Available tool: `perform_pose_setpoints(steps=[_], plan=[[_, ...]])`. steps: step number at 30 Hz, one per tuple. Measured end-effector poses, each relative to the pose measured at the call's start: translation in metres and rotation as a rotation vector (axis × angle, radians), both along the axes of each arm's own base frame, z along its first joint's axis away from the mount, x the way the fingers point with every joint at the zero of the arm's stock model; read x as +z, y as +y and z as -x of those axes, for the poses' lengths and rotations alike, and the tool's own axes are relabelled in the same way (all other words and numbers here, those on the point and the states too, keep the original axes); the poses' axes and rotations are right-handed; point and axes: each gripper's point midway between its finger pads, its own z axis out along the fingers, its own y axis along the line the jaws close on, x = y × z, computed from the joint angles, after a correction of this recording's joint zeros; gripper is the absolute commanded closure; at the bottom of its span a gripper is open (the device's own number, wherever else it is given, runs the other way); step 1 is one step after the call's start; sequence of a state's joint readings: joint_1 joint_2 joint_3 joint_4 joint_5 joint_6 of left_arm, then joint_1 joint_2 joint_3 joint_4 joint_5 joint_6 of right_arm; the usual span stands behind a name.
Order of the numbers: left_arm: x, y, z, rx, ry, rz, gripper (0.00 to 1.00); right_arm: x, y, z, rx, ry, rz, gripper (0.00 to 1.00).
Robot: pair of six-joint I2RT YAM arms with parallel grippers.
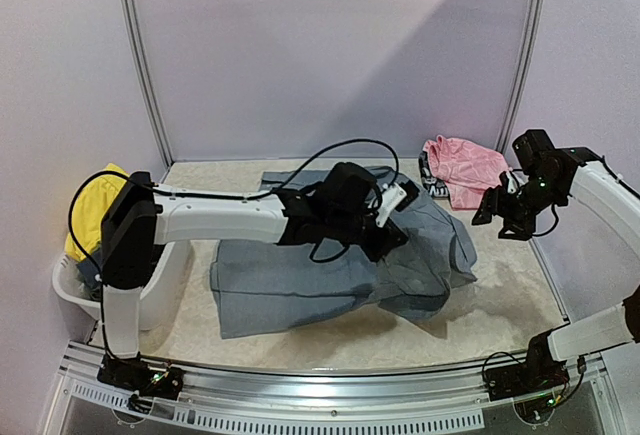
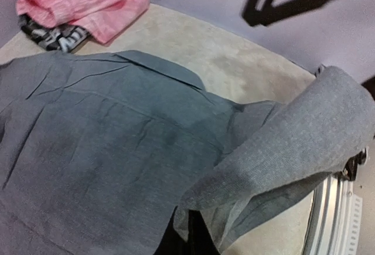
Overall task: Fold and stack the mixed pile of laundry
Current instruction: Pick up the flattened shirt from the center of the board.
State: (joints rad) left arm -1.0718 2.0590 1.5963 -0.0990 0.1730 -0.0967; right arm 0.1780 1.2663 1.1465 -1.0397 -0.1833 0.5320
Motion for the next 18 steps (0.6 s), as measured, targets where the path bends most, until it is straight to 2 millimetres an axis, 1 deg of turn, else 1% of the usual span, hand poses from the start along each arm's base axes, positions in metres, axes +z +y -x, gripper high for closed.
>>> perform_pose_setpoints(steps=[3, 5, 8, 11, 12, 14, 18], plan=[[-0.005, 0.011, -0.036, 0.122, 0.121, 0.037, 1.0, 0.005, 0.006, -0.005, 0.027, -0.029, -0.029, 0.3], [-0.014, 0.014, -0.053, 0.178, 0.195, 0.051, 1.0, 0.008, 0.013, -0.009, 0.053, -0.05, -0.058, 0.31], [-0.035, 0.016, -0.069, 0.234, 0.274, 0.042, 0.99, 0.008, 0.026, -0.01, 0.107, -0.076, -0.12, 0.33], [-0.062, 0.014, -0.073, 0.269, 0.34, 0.001, 0.96, 0.0, 0.043, 0.001, 0.186, -0.069, -0.157, 0.33], [-0.068, 0.014, -0.074, 0.277, 0.357, -0.01, 0.96, -0.002, 0.049, 0.005, 0.213, -0.07, -0.16, 0.32], [-0.084, 0.012, -0.075, 0.299, 0.401, -0.035, 0.93, -0.004, 0.064, 0.019, 0.291, -0.077, -0.162, 0.31], [-0.102, 0.012, -0.075, 0.323, 0.451, -0.074, 0.87, -0.007, 0.091, 0.043, 0.413, -0.089, -0.163, 0.27]])
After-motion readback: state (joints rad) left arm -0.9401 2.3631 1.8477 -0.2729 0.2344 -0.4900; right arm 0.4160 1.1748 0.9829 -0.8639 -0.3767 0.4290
